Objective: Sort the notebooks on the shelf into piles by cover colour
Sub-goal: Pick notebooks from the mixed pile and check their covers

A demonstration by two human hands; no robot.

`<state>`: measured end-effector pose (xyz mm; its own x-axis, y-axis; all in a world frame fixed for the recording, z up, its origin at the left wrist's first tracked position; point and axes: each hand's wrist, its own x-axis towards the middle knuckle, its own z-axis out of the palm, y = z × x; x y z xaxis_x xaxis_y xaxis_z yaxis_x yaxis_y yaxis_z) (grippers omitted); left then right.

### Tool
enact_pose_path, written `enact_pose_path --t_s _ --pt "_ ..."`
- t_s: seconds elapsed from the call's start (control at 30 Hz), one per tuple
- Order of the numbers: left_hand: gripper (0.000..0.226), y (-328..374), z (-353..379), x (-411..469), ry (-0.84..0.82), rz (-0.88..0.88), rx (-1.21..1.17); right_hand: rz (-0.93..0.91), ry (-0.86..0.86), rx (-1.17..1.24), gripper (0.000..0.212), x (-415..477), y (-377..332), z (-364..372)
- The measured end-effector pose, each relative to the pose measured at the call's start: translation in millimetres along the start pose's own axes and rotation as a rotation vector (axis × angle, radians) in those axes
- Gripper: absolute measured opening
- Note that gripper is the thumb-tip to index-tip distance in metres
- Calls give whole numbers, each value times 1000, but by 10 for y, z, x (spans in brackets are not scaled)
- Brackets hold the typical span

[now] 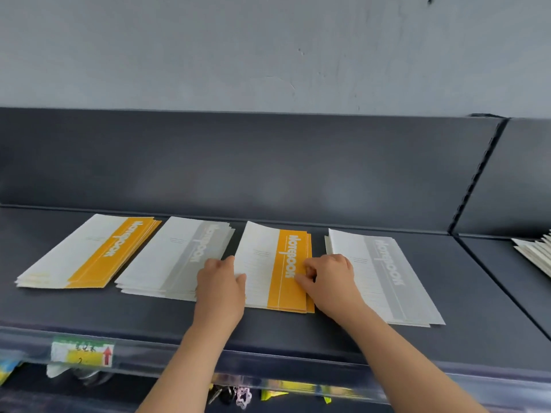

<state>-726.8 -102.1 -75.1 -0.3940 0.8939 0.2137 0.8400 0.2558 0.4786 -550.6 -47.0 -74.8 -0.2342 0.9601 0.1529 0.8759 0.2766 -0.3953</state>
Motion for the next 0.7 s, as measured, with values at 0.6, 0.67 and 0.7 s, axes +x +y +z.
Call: enact_pose_path --t_s 0.6,0.67,0.7 --pt "39 1135 149 -469 -31 472 -227 159 322 12 40 -962 832 -822" --pt "40 1376 238 -570 -41 503 -244 197 341 9 40 -1100 1074 -960" --pt "40 1507 282 -627 -45 517 -253 217 349 8 40 -1170 1205 -1036"
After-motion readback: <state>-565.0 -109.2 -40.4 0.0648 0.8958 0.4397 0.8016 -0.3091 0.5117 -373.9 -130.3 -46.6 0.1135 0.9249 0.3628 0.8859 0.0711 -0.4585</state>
